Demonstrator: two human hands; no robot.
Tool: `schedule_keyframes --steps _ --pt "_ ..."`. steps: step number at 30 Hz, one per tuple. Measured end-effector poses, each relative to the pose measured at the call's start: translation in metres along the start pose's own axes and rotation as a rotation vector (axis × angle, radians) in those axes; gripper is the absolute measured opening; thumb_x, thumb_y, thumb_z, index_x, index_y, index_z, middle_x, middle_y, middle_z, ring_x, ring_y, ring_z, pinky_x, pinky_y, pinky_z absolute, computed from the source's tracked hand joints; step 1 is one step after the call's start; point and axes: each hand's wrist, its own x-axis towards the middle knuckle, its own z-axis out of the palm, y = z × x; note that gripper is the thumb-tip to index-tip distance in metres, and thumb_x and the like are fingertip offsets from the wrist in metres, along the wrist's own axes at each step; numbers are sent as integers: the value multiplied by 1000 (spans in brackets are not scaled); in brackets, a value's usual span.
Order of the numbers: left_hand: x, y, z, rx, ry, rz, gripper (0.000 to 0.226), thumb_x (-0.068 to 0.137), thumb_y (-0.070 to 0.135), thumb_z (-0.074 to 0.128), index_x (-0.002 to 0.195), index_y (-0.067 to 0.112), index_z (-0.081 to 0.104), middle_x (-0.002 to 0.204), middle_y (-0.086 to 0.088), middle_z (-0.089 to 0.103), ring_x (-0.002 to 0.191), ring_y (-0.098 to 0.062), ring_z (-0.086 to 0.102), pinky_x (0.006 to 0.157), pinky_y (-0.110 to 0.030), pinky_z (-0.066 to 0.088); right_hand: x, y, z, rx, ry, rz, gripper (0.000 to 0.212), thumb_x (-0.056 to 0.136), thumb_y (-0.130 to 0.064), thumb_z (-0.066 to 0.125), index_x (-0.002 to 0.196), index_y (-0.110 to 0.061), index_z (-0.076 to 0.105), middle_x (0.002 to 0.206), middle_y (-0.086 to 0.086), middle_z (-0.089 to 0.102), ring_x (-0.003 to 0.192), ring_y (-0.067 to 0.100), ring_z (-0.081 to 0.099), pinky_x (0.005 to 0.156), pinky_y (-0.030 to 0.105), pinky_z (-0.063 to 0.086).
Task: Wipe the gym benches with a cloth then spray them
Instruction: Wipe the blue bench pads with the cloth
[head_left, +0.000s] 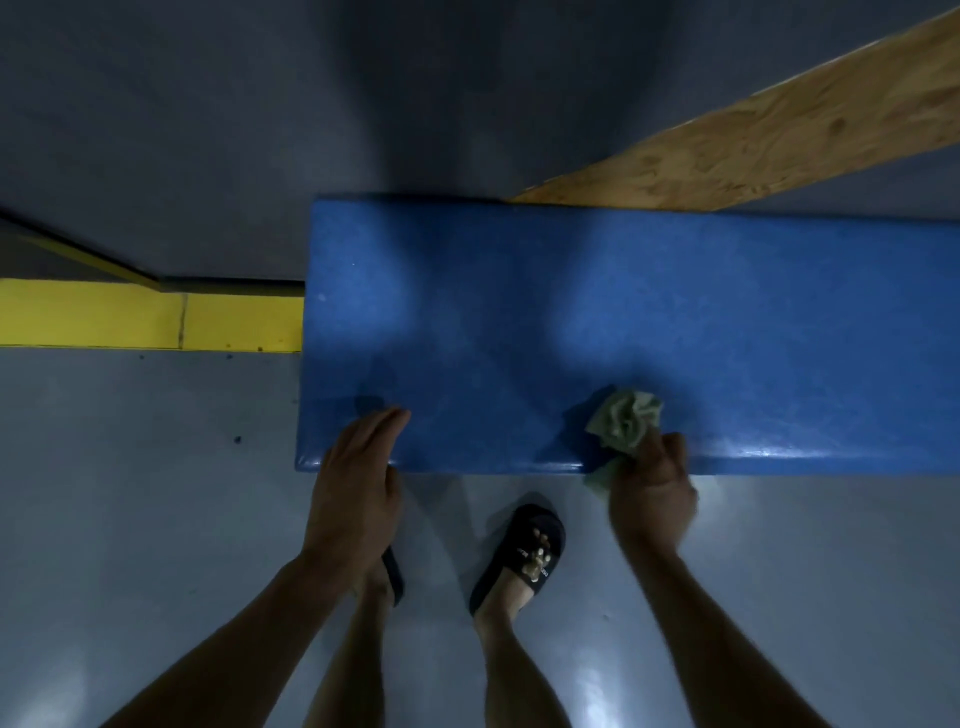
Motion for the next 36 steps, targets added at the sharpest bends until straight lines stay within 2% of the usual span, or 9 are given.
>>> schedule_keyframes --steps 5,9,12,16,19,24,26,30,36 --pt "-1 -24 -16 7 -19 14 61 88 -4 53 144 19 44 147 5 45 133 -17 42 106 -39 42 -72 -96 55 173 -108 -91 42 84 -8 52 125 -17 56 97 7 52 67 32 59 52 32 46" --pt "-2 -43 -21 47 -67 17 62 88 -1 51 146 21 42 151 8 40 137 -18 38 107 -38 40 -86 -126 58 162 -320 -275 45 88 -17 51 131 -29 48 108 0 51 77 28 63 61 42 56" --pt "-3 -54 -27 30 -77 27 64 86 -2 52 145 21 42 151 8 40 138 -19 36 106 -41 41 -61 -96 39 90 -226 -255 48 81 -28 45 128 -28 56 109 4 55 77 35 63 58 36 48" --pt "-4 -67 -36 -1 -74 7 66 84 -4 56 144 21 43 150 7 41 136 -18 36 105 -46 43 -16 -42 6 -43 -24 16 38 82 -36 44 115 -22 55 101 7 51 74 41 59 58 34 35" --pt "-4 -79 -39 -10 -93 -9 67 84 -2 56 146 21 41 151 8 39 136 -16 37 105 -47 43 -24 -57 18 -88 17 66 40 77 -28 41 114 -16 52 103 12 49 69 44 57 56 35 33" --pt "-4 -90 -44 -21 -97 25 67 85 -3 57 146 20 40 152 7 38 135 -17 39 103 -44 45 -87 -151 77 128 -81 -156 35 80 -2 52 110 -20 46 113 8 57 70 34 62 49 35 46" --pt "-1 -92 -46 -16 -87 25 66 86 -3 55 146 19 40 152 7 37 136 -16 37 105 -42 42 -100 -176 84 164 -200 -247 34 83 -5 51 113 -20 47 116 5 56 73 28 64 54 38 54" --pt "4 -93 -47 -21 -74 18 65 86 -3 56 145 19 42 151 6 40 135 -16 38 106 -40 41 -81 -167 70 100 -263 -432 39 80 -22 47 118 -20 51 112 6 58 76 32 63 56 34 49" --pt "8 -100 -50 -58 -67 24 65 86 -1 59 145 19 42 150 4 42 136 -16 38 108 -43 41 -16 -82 25 -40 -26 30 33 80 -34 42 109 -20 50 103 8 52 80 42 60 62 41 45"
